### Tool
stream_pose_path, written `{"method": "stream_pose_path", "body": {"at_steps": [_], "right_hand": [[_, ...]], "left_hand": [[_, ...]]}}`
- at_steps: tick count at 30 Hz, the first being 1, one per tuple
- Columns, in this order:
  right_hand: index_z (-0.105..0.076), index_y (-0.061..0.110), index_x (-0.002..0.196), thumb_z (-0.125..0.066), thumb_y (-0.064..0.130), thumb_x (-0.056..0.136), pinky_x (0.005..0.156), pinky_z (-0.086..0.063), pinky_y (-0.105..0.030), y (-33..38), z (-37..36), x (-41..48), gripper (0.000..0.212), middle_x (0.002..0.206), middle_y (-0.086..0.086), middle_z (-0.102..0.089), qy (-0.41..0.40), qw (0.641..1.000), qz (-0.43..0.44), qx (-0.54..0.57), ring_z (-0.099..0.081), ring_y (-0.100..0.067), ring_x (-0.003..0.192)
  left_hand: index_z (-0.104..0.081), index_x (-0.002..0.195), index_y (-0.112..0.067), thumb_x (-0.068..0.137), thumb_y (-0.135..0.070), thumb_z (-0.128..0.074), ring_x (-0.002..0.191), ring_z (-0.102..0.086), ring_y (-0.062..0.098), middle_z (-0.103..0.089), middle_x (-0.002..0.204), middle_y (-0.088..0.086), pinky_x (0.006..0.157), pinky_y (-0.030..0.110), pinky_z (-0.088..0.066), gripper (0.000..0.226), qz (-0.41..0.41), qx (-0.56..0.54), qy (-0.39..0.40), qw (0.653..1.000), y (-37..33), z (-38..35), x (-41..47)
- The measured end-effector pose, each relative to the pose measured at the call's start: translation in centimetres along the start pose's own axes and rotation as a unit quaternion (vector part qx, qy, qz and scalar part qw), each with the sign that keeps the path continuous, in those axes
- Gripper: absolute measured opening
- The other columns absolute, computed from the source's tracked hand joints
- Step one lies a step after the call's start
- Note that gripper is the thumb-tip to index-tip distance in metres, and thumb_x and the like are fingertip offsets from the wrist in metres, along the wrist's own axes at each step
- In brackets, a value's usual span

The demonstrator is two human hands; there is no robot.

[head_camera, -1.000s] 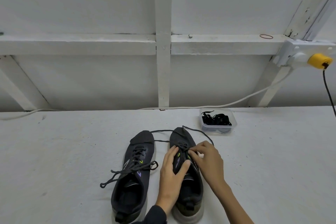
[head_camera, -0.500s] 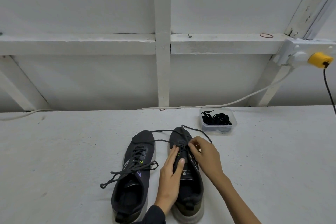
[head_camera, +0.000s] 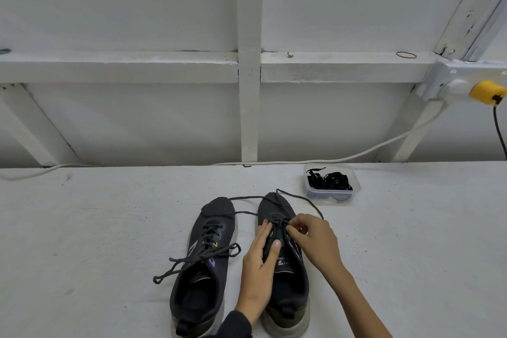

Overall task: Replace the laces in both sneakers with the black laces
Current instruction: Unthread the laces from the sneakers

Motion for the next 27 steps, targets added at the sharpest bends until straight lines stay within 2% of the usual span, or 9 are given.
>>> {"method": "stream_pose_path", "body": {"at_steps": [2,6,9,11,13,15,19,23,27], "right_hand": [[-0.060,0.027,0.086,-0.059,0.028,0.091,0.058,-0.036,-0.017,0.1,0.1,0.3,0.006,0.076,0.014,-0.063,0.002,1.000,0.004,-0.011,-0.055,0.001,0.069],[-0.050,0.021,0.088,-0.050,0.028,0.097,0.059,-0.042,-0.030,0.7,0.5,1.1,0.011,0.069,0.008,-0.062,-0.020,0.999,0.024,-0.040,-0.056,-0.010,0.063],[-0.058,0.027,0.086,-0.057,0.035,0.094,0.068,-0.053,-0.034,0.0,0.3,1.7,0.012,0.071,0.008,-0.068,0.014,1.000,0.016,0.012,-0.064,-0.009,0.067],[-0.065,0.027,0.080,-0.069,0.037,0.087,0.067,-0.056,-0.035,-0.6,0.3,2.0,0.012,0.072,0.007,-0.070,0.058,0.995,0.005,0.075,-0.066,-0.011,0.066],[-0.070,0.022,0.077,-0.076,0.031,0.081,0.065,-0.057,-0.034,-0.8,0.3,1.9,0.011,0.073,0.005,-0.071,0.095,0.989,-0.003,0.117,-0.067,-0.014,0.067],[-0.072,0.020,0.074,-0.077,0.023,0.082,0.065,-0.056,-0.033,-0.9,0.2,1.9,0.009,0.072,0.005,-0.070,0.111,0.986,-0.004,0.127,-0.065,-0.012,0.067],[-0.062,0.024,0.071,-0.066,0.016,0.088,0.071,-0.054,-0.041,-1.3,0.0,2.7,0.019,0.067,0.006,-0.067,0.106,0.991,-0.013,0.082,-0.065,-0.011,0.063],[-0.057,0.012,0.080,-0.053,0.009,0.097,0.057,-0.047,-0.032,-0.9,0.5,3.4,0.017,0.070,-0.002,-0.068,0.084,0.981,-0.032,0.171,-0.063,-0.018,0.059],[-0.067,0.010,0.079,-0.071,0.017,0.087,0.051,-0.046,-0.025,-0.4,0.8,3.3,0.011,0.071,-0.003,-0.069,0.138,0.974,-0.005,0.179,-0.064,-0.015,0.059]], "left_hand": [[-0.045,0.134,-0.037,0.096,-0.030,-0.055,0.138,-0.033,-0.005,-0.042,0.148,-0.017,0.117,0.021,-0.026,0.040,-0.001,0.002,0.002,1.000,-0.1,-0.1,0.1],[-0.044,0.137,-0.035,0.097,-0.030,-0.054,0.137,-0.033,-0.006,-0.041,0.148,-0.016,0.114,0.015,-0.025,0.041,-0.003,0.009,0.008,1.000,-0.2,-0.2,0.0],[-0.045,0.136,-0.035,0.097,-0.030,-0.053,0.138,-0.033,-0.005,-0.042,0.148,-0.016,0.115,0.016,-0.026,0.040,-0.001,0.006,0.003,1.000,-0.1,0.0,0.0],[-0.045,0.138,-0.032,0.097,-0.030,-0.054,0.138,-0.034,-0.004,-0.042,0.148,-0.015,0.115,0.018,-0.026,0.042,0.002,0.004,-0.001,1.000,0.0,0.1,0.0],[-0.045,0.140,-0.030,0.097,-0.030,-0.054,0.138,-0.034,-0.004,-0.042,0.148,-0.014,0.116,0.019,-0.027,0.043,0.002,0.004,-0.002,1.000,-0.1,0.0,-0.1],[-0.046,0.139,-0.030,0.097,-0.029,-0.053,0.138,-0.034,-0.003,-0.042,0.148,-0.014,0.116,0.019,-0.026,0.043,0.001,0.007,-0.004,1.000,-0.1,-0.1,-0.1],[-0.047,0.137,-0.031,0.098,-0.027,-0.054,0.137,-0.035,-0.004,-0.043,0.148,-0.013,0.113,0.015,-0.026,0.040,0.000,0.013,-0.008,1.000,-0.1,0.0,0.0],[-0.047,0.136,-0.031,0.098,-0.026,-0.054,0.137,-0.035,-0.005,-0.044,0.148,-0.012,0.114,0.016,-0.026,0.039,-0.008,0.015,-0.007,1.000,-0.2,0.0,0.0],[-0.046,0.137,-0.032,0.098,-0.028,-0.053,0.137,-0.034,-0.005,-0.043,0.148,-0.014,0.115,0.017,-0.026,0.040,-0.004,0.009,-0.008,1.000,-0.1,0.0,-0.1]]}}
Point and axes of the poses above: each hand's wrist, its own x-axis towards the middle knuckle, its own z-axis out of the back of the hand, y = z × x, the point moved 8 cm from there along x, towards the middle knuckle
